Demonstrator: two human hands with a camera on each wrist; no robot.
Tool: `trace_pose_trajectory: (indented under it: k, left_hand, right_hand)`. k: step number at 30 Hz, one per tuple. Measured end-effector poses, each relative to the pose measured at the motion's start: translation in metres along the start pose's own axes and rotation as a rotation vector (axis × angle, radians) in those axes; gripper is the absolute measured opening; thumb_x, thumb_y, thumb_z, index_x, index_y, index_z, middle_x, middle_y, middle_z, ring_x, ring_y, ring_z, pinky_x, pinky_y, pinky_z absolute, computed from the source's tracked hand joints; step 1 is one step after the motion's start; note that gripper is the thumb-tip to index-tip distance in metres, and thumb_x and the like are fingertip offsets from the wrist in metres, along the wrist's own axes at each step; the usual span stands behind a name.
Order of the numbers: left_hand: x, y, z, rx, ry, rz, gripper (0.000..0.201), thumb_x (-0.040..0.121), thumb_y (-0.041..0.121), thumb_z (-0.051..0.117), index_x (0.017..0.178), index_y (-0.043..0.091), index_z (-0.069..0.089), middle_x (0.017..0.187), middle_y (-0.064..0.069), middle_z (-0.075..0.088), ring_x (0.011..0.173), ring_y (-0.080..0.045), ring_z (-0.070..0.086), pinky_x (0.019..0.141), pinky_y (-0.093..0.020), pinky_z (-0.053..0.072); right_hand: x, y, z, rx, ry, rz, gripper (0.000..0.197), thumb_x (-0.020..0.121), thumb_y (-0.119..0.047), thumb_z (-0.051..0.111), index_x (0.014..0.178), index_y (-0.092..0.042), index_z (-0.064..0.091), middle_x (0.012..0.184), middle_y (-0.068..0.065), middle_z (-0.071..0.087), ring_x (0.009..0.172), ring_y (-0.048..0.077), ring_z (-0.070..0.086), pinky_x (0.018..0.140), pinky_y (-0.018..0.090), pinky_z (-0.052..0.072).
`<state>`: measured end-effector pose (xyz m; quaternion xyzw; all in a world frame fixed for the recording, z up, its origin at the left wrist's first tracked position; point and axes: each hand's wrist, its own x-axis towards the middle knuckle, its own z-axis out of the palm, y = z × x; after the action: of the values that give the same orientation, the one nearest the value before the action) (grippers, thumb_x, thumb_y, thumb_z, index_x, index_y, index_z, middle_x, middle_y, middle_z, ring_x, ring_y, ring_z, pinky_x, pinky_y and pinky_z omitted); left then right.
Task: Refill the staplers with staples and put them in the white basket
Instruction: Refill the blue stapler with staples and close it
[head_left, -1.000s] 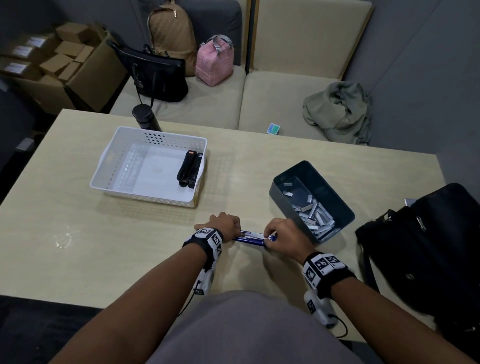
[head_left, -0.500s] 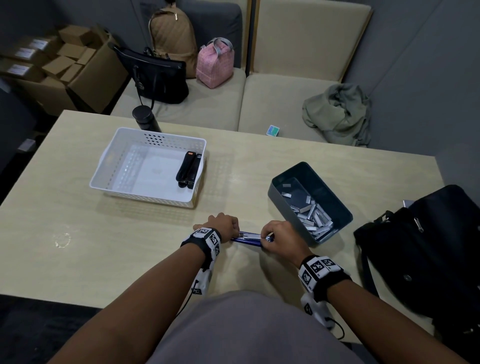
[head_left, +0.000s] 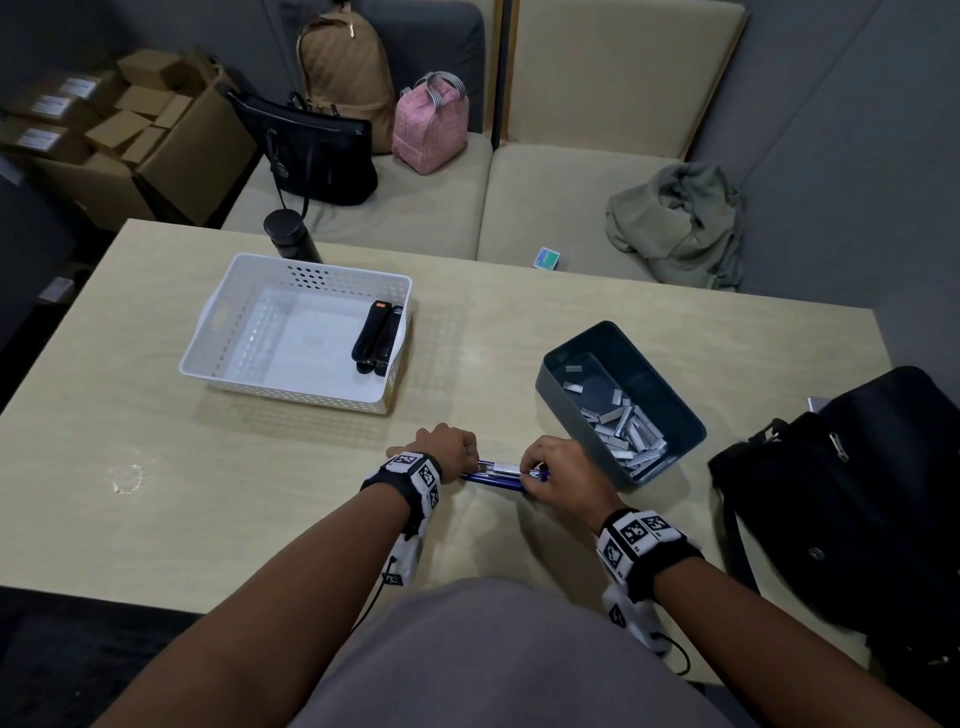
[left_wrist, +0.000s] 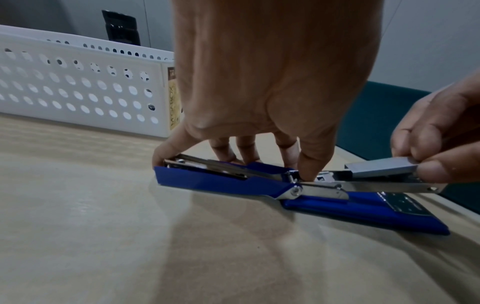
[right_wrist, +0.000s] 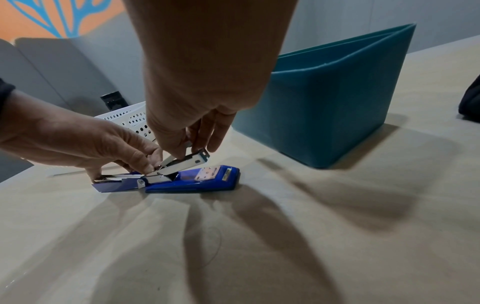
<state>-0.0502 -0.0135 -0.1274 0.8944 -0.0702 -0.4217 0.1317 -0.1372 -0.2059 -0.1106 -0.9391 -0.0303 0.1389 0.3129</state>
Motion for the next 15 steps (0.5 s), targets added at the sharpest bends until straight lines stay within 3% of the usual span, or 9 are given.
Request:
trace_pose_trajectory:
  k: [9, 15]
  left_hand:
    - [0.0034, -0.0008, 0.0019, 0.007, -0.012, 0.018, 0.015, 0.070, 0.041, 0.059, 0.067, 0.056, 0.057, 0.094, 0.004, 0.055, 0.091, -0.027, 0.054, 0.090, -0.054, 0.049]
    - [0.0012, -0.0011, 0.0009, -0.001, -0.011, 0.015, 0.012, 0.069, 0.039, 0.057, 0.067, 0.050, 0.058, 0.091, 0.003, 0.056, 0.089, -0.027, 0.053, 0.089, -0.055, 0.049]
  right_hand:
    - [0.0012, -0.0008, 0.0016, -0.004, -0.012, -0.007, 0.006, 0.079, -0.015, 0.068, 0.079, -0.020, 0.072, 0.088, -0.006, 0.067, 0.075, 0.009, 0.060, 0.071, 0.030, 0.055]
    - [0.0004, 0.0005, 0.0025, -0.005, -0.012, -0.007, 0.005, 0.079, -0.017, 0.069, 0.077, -0.022, 0.071, 0.087, -0.007, 0.066, 0.074, 0.010, 0.061, 0.070, 0.033, 0.056]
